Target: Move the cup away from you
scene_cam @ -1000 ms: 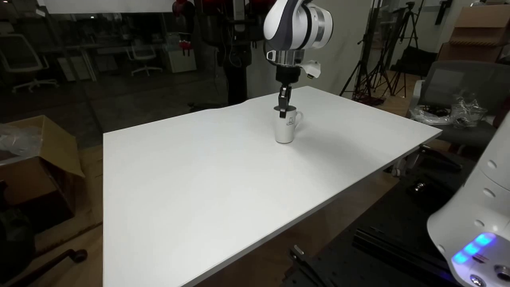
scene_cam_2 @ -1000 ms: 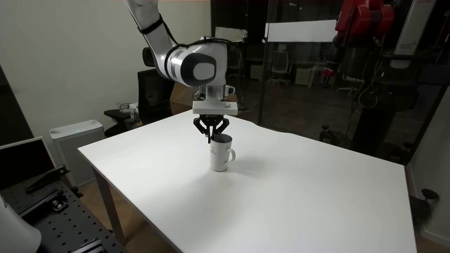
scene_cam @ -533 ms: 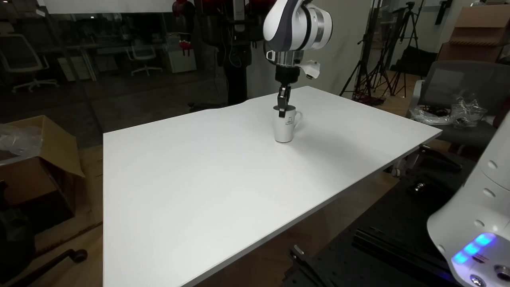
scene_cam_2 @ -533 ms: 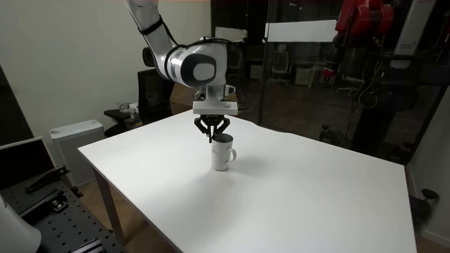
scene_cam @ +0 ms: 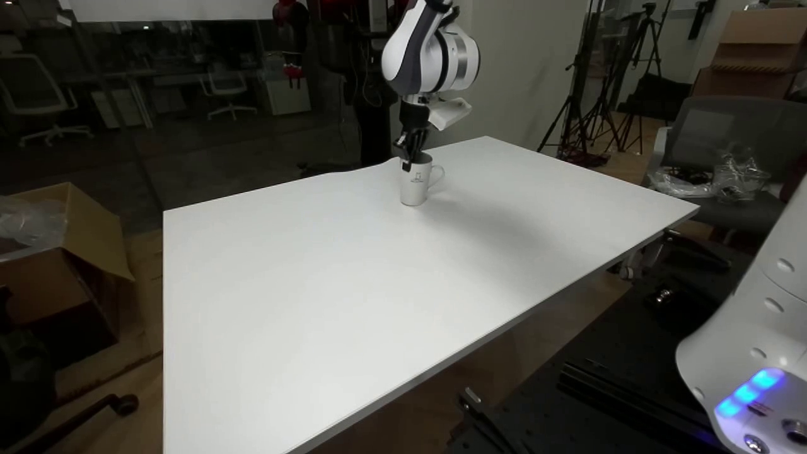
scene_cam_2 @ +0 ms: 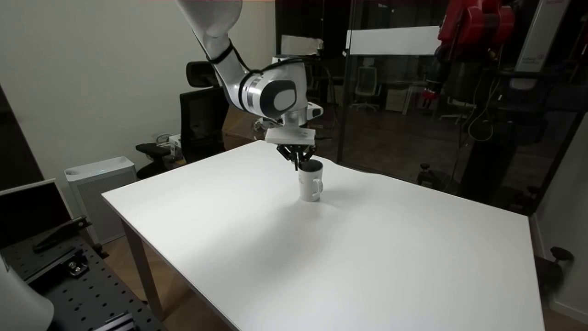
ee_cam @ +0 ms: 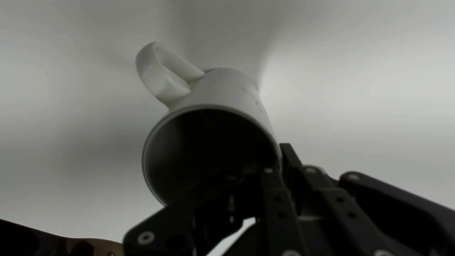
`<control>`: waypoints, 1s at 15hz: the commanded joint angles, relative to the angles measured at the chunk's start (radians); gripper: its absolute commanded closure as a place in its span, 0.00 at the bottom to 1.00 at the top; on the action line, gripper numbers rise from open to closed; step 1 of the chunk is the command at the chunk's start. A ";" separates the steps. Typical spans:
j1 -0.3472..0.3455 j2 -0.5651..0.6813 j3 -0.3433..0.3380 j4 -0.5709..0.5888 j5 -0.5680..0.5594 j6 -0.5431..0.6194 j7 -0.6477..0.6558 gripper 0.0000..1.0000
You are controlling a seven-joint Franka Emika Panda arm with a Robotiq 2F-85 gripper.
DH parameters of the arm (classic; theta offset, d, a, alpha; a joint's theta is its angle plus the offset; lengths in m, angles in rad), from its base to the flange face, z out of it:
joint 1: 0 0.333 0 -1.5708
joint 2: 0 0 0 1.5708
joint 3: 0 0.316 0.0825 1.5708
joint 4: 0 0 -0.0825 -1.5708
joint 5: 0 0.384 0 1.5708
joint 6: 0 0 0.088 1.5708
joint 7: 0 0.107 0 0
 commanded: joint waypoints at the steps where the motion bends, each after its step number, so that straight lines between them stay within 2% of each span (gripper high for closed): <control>1: 0.064 0.133 -0.051 0.253 -0.035 -0.140 0.184 0.98; 3: 0.072 0.169 -0.054 0.348 -0.029 -0.262 0.233 0.98; 6: 0.084 0.201 -0.071 0.443 -0.031 -0.381 0.283 0.98; 15: 0.086 0.286 -0.072 0.622 -0.028 -0.536 0.327 0.98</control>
